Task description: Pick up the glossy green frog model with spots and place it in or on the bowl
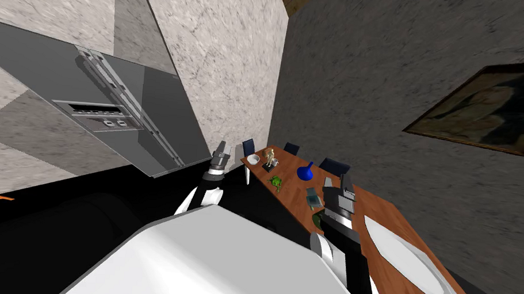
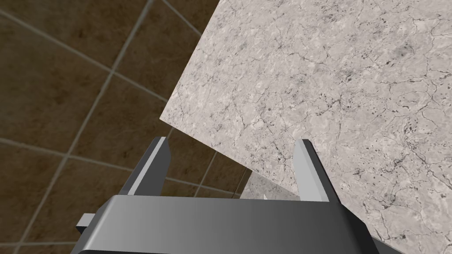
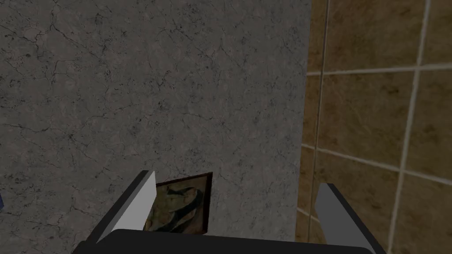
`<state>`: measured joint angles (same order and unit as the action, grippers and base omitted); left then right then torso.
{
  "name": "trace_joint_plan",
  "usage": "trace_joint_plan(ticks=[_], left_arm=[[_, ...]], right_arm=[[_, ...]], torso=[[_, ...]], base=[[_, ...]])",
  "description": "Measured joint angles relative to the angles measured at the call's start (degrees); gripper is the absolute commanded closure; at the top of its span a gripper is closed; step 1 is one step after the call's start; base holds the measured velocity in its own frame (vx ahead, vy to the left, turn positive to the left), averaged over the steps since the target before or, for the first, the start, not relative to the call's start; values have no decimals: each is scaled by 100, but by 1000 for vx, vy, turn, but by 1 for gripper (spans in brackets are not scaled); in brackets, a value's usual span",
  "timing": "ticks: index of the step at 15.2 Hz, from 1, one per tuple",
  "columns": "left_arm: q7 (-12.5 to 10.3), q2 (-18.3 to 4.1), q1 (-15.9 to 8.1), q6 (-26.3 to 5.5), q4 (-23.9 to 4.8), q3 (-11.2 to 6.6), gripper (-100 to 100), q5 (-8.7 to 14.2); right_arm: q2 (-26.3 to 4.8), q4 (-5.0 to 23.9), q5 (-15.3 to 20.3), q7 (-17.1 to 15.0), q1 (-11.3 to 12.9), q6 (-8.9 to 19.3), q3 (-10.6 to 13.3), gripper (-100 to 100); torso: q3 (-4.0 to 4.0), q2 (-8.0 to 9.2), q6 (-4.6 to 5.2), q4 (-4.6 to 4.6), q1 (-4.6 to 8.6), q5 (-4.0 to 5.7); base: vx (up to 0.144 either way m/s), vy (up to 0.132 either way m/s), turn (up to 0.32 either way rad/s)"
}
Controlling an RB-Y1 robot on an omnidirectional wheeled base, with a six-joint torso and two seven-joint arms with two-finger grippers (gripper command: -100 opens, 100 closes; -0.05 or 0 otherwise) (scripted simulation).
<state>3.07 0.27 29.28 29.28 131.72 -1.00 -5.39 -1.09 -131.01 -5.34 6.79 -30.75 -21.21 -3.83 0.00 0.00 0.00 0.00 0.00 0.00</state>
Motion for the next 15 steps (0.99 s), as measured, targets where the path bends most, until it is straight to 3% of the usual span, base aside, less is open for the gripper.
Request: trace_joint_plan(ticks=[5, 15], left_arm=[[0, 0, 0, 0, 0, 0, 0, 0], [0, 0, 0, 0, 0, 0, 0, 0]], right_arm=[[-414, 274, 256, 351, 43, -113, -136, -100], [-732, 1033, 973, 1357, 178, -429, -493, -100]], torso=[[-3, -5, 0, -1, -5, -1], [-5, -8, 0, -2, -8, -2]], base=[[11, 17, 18], [17, 23, 21]])
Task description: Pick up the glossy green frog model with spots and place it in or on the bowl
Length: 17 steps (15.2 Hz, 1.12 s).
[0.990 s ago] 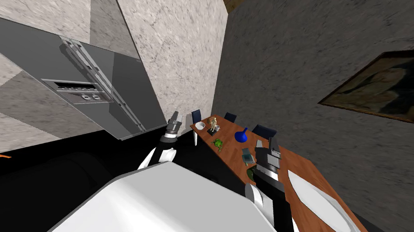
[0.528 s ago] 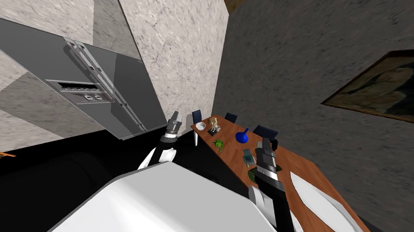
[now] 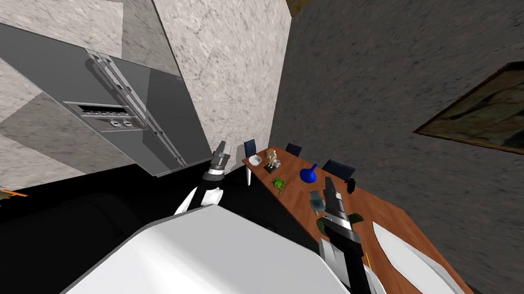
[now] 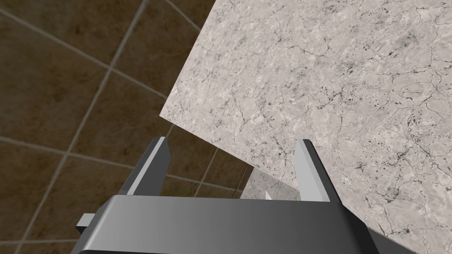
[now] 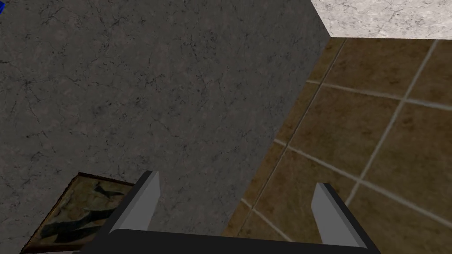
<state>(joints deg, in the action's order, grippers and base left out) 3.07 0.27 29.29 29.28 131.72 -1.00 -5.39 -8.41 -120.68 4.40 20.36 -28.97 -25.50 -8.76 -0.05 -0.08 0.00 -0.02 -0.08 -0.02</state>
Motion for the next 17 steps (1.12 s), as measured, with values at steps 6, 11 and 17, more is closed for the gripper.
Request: trace_joint_plan(ticks=[6, 11, 17], left_arm=[[0, 0, 0, 0, 0, 0, 0, 0], [0, 0, 0, 0, 0, 0, 0, 0], [0, 0, 0, 0, 0, 0, 0, 0]], right_arm=[[-74, 511, 510, 670, 85, -209, -239, -100], [-109, 914, 867, 1227, 149, -407, -413, -100], [-163, 1428, 1338, 1891, 252, -611, -650, -100]], torso=[[-1, -1, 0, 0, -1, 0], [0, 0, 0, 0, -1, 0], [0, -1, 0, 0, -2, 0]], base=[[19, 26, 22], [17, 24, 19], [19, 27, 19]])
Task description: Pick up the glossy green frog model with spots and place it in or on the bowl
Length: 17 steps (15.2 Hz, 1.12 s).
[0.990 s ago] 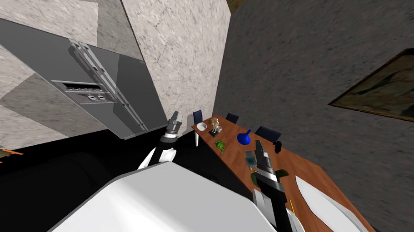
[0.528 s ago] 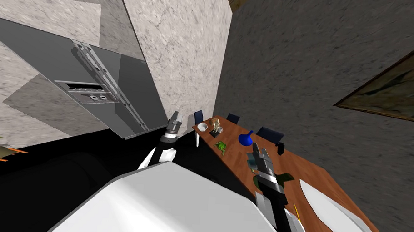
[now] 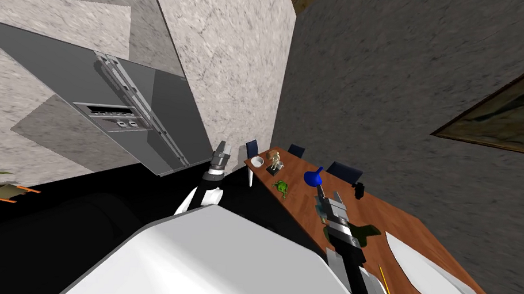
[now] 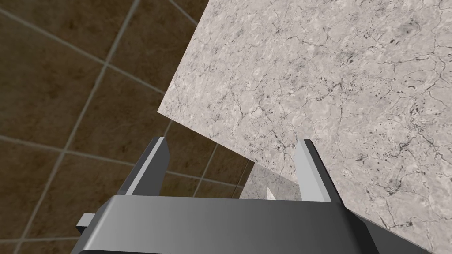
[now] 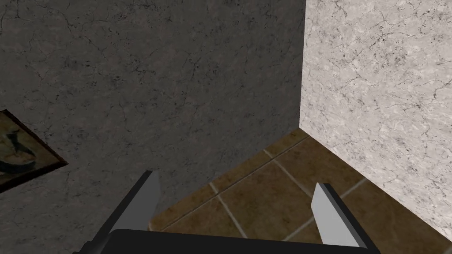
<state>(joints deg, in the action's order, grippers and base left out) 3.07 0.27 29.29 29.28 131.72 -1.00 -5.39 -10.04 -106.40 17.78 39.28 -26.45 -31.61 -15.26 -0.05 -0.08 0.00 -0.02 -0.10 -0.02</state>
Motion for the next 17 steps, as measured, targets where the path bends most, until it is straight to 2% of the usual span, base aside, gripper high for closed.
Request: trace_joint_plan(ticks=[8, 13, 17], left_arm=[[0, 0, 0, 0, 0, 0, 0, 0], [0, 0, 0, 0, 0, 0, 0, 0], [0, 0, 0, 0, 0, 0, 0, 0]], right_arm=[[-38, 747, 684, 943, 178, -301, -310, -100], [-34, 1111, 967, 1488, 241, -472, -442, -100], [-51, 1550, 1281, 1954, 364, -665, -606, -100]], torso=[[0, 1, 0, 0, -3, 0], [0, 1, 0, 0, 0, 0], [-1, -1, 0, 0, -5, 0]], base=[[17, 29, 17], [16, 24, 13], [22, 37, 14]])
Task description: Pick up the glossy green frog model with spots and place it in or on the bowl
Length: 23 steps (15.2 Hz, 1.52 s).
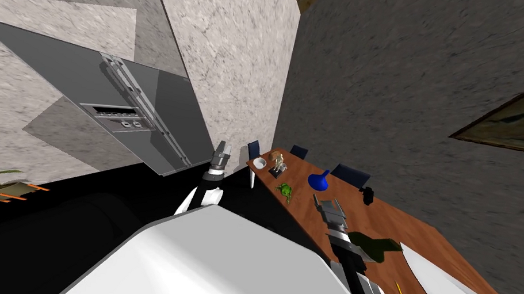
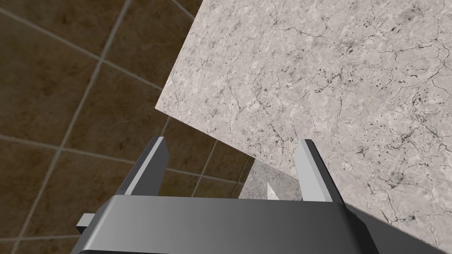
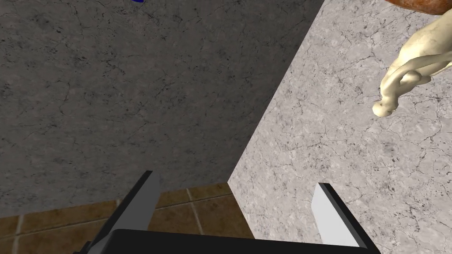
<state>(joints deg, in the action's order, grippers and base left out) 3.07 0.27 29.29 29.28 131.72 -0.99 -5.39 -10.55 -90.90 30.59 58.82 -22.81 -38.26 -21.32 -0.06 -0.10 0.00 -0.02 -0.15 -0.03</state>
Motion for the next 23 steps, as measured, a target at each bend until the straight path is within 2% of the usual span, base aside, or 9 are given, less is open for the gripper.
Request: trace_joint_plan(ticks=[7, 13, 21, 23], left_arm=[[0, 0, 0, 0, 0, 0, 0, 0], [0, 0, 0, 0, 0, 0, 0, 0], [0, 0, 0, 0, 0, 0, 0, 0], [0, 0, 0, 0, 0, 0, 0, 0]], right_arm=[[2, 751, 506, 859, 202, -315, -229, -100], [-22, 1207, 830, 1461, 344, -497, -363, -100], [-28, 2044, 1260, 2320, 629, -847, -556, -100], [-54, 2346, 1370, 2566, 750, -979, -625, -100]], torso=[[0, 1, 0, 0, -1, -1], [3, 4, 0, 1, 4, 0], [1, 3, 0, 0, 0, -1], [1, 1, 0, 0, -2, -1]], base=[[18, 35, 9], [14, 34, 6], [16, 38, 3], [18, 39, 3]])
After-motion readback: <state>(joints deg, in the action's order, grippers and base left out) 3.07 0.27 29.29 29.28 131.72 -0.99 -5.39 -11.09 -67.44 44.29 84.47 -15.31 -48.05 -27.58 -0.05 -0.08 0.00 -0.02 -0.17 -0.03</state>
